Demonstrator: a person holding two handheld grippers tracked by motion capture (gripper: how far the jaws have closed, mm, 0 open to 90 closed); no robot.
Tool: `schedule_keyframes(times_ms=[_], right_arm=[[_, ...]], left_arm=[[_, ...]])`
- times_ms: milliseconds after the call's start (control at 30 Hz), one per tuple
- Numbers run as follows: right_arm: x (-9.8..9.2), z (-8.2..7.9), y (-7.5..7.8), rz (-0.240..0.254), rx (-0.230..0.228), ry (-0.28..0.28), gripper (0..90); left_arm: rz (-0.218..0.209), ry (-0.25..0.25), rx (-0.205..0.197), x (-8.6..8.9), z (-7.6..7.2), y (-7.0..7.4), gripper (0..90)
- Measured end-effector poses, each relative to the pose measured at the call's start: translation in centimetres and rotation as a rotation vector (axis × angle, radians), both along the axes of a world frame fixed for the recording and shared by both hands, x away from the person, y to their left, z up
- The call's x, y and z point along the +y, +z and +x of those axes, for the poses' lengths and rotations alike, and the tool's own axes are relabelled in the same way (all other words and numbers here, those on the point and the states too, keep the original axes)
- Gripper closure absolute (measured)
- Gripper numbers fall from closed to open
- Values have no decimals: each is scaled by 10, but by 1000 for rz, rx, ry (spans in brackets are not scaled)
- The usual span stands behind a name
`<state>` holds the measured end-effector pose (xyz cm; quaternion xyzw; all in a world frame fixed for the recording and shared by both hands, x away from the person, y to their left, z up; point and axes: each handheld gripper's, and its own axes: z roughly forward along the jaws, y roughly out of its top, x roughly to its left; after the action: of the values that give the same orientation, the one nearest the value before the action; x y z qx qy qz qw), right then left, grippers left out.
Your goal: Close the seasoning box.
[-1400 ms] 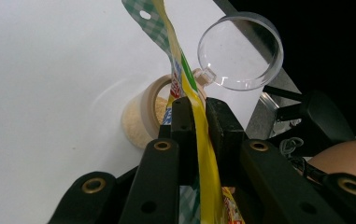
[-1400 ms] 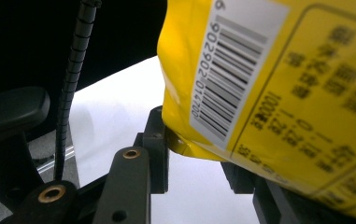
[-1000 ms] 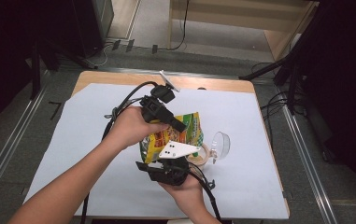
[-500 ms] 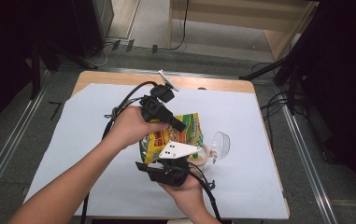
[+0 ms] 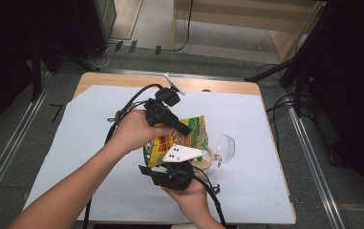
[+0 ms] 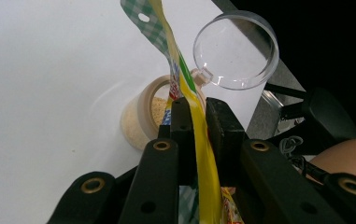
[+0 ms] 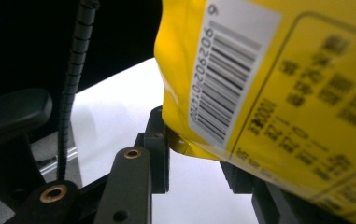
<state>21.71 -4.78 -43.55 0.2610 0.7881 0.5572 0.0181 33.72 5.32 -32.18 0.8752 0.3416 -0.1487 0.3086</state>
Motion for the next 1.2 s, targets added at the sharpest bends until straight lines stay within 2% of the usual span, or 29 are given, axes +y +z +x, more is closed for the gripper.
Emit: schedule_keyframes(times_ms=[300,867,1200], right_arm=[[1,2,-1,-1,19,-7,687],[0,2,-1,7,20,-7,694],[0,3,-1,5,25,-19,700]], left_arm=[[4,0,-11,-2,-3,2,820],[25,-9,-23,-5,-6,6,820],[24,-6,-24,-7,-7,7,817]])
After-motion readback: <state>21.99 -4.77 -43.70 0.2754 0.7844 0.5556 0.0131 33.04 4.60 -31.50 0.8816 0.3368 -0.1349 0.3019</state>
